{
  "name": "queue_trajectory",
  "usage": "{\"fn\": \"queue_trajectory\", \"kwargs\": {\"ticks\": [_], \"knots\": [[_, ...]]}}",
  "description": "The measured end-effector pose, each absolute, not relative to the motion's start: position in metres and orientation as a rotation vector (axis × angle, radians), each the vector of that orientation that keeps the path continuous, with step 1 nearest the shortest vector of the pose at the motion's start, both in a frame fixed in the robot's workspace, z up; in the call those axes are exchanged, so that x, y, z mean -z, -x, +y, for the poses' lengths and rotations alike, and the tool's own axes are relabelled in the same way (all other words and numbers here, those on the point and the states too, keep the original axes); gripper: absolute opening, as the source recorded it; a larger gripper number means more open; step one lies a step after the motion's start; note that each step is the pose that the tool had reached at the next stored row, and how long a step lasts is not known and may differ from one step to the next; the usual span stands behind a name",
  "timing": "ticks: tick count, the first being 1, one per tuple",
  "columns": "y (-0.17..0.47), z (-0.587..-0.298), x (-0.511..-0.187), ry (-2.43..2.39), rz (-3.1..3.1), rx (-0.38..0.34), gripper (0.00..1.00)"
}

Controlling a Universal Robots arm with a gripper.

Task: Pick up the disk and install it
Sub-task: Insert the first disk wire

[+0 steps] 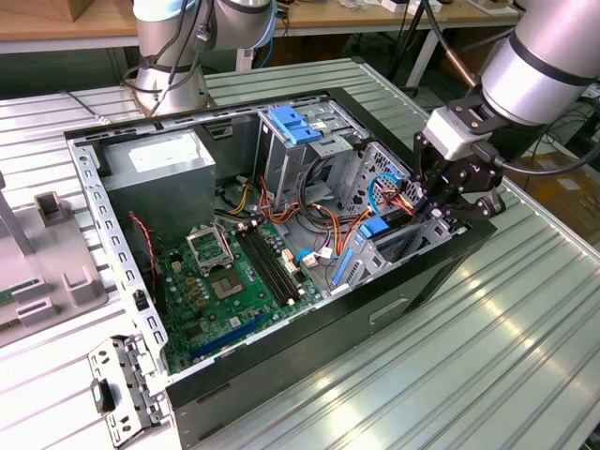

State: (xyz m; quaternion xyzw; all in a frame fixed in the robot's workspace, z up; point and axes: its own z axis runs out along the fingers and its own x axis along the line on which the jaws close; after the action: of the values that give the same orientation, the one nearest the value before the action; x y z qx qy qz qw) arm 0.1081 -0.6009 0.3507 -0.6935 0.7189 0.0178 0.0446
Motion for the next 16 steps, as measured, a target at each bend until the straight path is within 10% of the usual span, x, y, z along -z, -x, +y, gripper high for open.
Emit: {"fn": "queue_trajectory", "kwargs": {"ticks": [16], "knots": [[-0.1105, -0.5980, -0.3469, 2.080, 2.160, -0.135, 0.18]]}}
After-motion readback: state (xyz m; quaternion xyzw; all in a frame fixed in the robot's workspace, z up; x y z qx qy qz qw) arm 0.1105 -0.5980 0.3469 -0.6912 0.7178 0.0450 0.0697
